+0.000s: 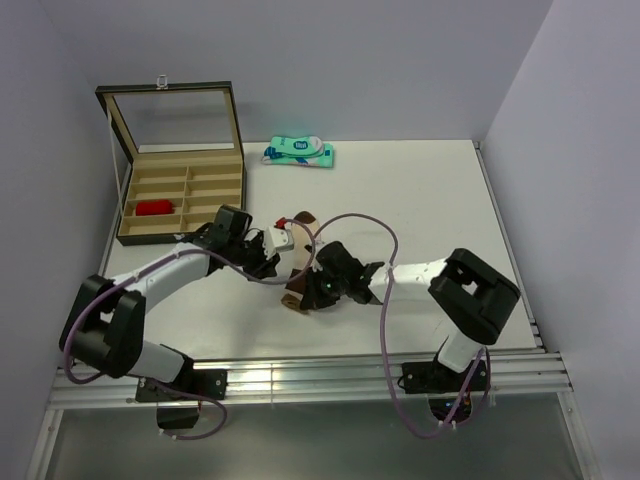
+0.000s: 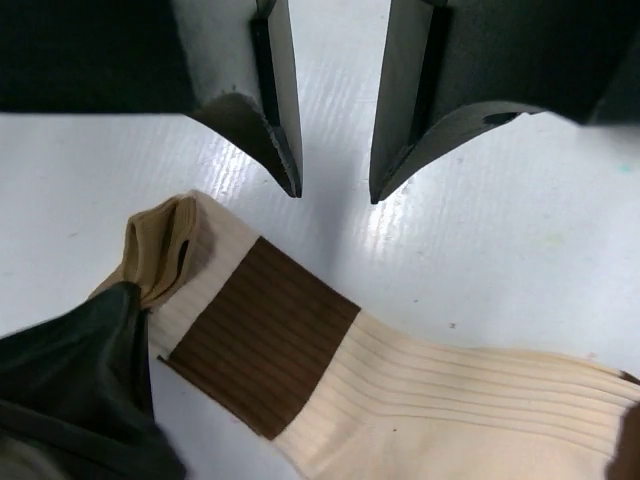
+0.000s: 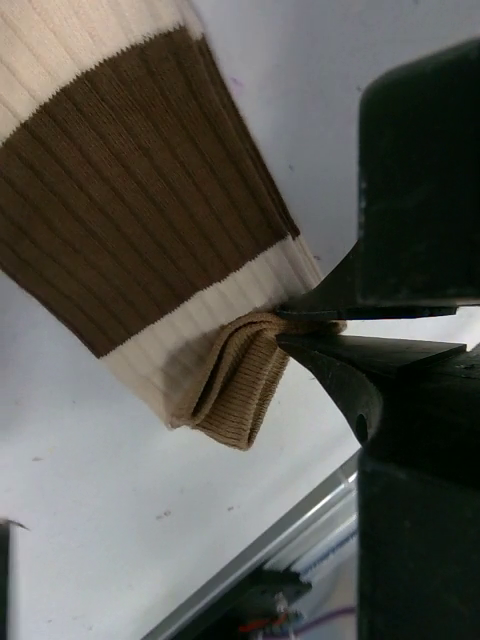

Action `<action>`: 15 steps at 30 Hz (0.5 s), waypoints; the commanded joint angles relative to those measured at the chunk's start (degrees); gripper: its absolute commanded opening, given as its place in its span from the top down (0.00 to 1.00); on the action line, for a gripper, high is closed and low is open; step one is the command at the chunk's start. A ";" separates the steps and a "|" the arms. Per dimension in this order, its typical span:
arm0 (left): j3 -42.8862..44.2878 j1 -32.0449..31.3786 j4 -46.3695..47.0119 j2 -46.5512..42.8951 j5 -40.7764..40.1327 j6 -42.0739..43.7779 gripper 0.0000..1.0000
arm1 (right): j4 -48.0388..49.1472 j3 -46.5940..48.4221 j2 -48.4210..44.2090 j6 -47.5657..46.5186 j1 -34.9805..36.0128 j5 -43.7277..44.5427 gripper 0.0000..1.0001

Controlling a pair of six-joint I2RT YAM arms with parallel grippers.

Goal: Roll the socks
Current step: Roll the sock at the center of the board.

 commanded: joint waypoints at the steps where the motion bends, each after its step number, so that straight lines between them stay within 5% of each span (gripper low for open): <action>1: -4.43 -2.62 8.20 -5.12 -6.39 5.10 0.61 | -8.39 4.46 3.05 1.39 -3.36 -6.67 1.00; 8: -16.19 -12.27 20.59 -15.22 -15.45 9.14 0.60 | -14.02 8.15 6.82 3.33 -6.00 -11.07 1.00; 15: -19.29 -17.13 22.37 -16.20 -17.22 12.65 0.60 | -16.75 11.14 9.99 5.26 -7.41 -13.27 1.00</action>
